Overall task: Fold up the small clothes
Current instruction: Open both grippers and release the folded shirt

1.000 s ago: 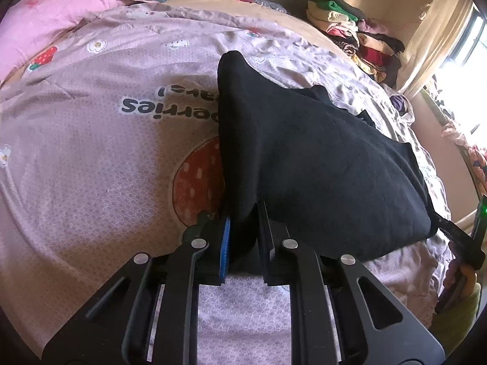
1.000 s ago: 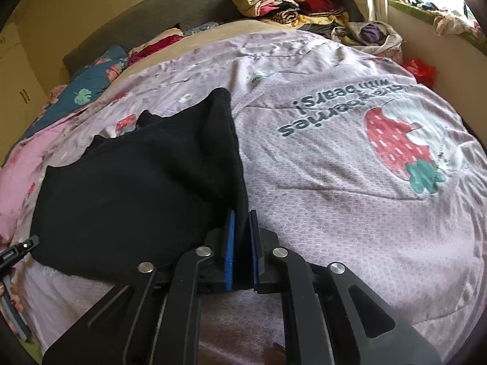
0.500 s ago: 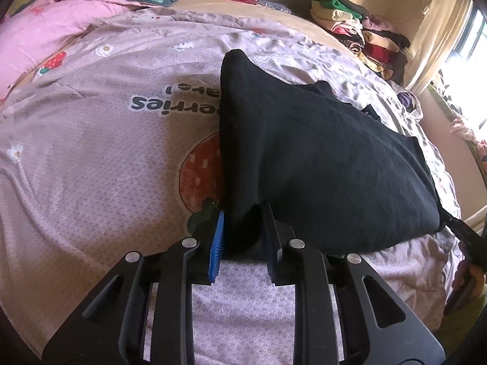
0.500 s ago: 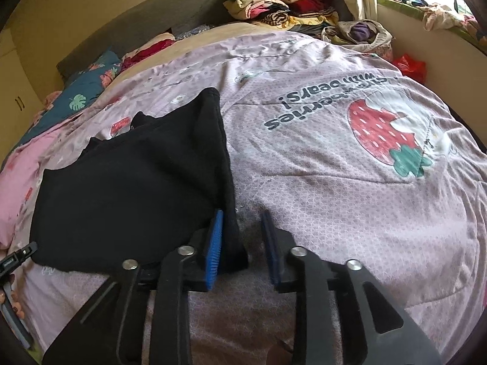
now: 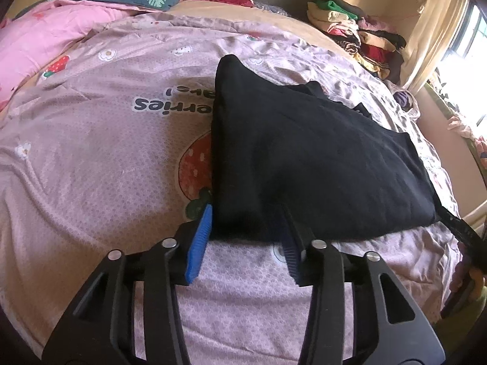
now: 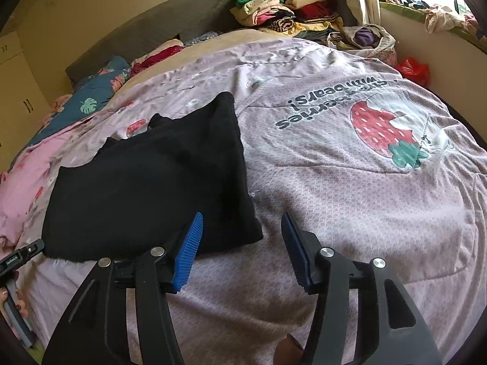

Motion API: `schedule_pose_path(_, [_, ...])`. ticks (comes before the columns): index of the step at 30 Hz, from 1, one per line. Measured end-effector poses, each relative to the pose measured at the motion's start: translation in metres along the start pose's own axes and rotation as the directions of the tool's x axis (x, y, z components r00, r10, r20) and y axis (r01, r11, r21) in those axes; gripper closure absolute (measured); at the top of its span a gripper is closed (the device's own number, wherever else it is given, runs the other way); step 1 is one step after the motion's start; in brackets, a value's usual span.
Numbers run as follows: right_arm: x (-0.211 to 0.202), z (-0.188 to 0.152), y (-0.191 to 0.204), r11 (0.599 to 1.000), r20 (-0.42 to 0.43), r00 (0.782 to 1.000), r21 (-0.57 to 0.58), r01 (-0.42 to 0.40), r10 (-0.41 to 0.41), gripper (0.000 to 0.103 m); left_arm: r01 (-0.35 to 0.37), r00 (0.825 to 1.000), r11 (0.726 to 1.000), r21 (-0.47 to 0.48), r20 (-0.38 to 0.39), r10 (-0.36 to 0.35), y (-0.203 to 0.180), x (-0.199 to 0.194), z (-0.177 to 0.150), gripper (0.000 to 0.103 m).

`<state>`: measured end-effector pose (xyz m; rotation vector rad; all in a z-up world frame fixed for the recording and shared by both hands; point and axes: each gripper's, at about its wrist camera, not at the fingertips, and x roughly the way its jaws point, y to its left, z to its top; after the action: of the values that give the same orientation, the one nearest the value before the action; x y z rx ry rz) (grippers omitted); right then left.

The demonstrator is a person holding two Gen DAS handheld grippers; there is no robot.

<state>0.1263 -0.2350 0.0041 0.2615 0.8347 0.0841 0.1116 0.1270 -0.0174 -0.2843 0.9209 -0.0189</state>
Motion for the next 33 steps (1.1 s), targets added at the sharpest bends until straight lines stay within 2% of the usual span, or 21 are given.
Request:
schedule_pose_path(2, [-0.002,-0.001,0.002,1.000,0.004,1.000,-0.001,-0.002,0.002,0.050,0.002,1.000,1.000,0.000,0.002,-0.002,-0.001,-0.003,-0.003,0.062])
schedule_pose_path(4, [-0.006,-0.003,0.006,1.000,0.009,1.000,-0.010,-0.013,0.013,0.039,0.000,1.000,1.000,0.001,0.003,0.000,-0.001,-0.005,-0.005,0.061])
schedule_pose_path(6, [-0.010,-0.006,0.012,0.999,0.017,1.000,-0.027,-0.019,0.020,0.037,-0.003,1.000,1.000,-0.001,0.006,0.003,-0.001,-0.008,-0.006,0.054])
schedule_pose_path(10, [-0.019,-0.011,0.029,0.996,0.024,0.999,-0.072,-0.043,0.044,0.033,-0.012,1.000,1.000,0.003,0.023,0.012,0.000,-0.016,-0.008,0.047])
schedule_pose_path(18, [-0.026,-0.024,0.083,0.970,0.018,0.996,-0.229,-0.081,0.088,0.020,-0.059,0.997,0.998,-0.019,0.039,0.060,0.014,-0.024,-0.007,0.017])
schedule_pose_path(20, [-0.027,-0.028,0.096,0.961,0.010,0.995,-0.259,-0.093,0.099,0.016,-0.075,0.996,0.997,-0.034,0.046,0.077,0.020,-0.025,-0.005,0.012])
schedule_pose_path(22, [-0.027,-0.032,0.108,0.954,0.009,0.994,-0.282,-0.099,0.106,0.011,-0.081,0.995,0.995,-0.053,0.051,0.084,0.027,-0.027,-0.004,0.010])
schedule_pose_path(33, [-0.015,-0.052,0.174,0.904,-0.041,0.988,-0.398,-0.154,0.151,0.011,-0.116,0.990,0.988,-0.100,0.065,0.123,0.050,-0.036,0.001,0.010])
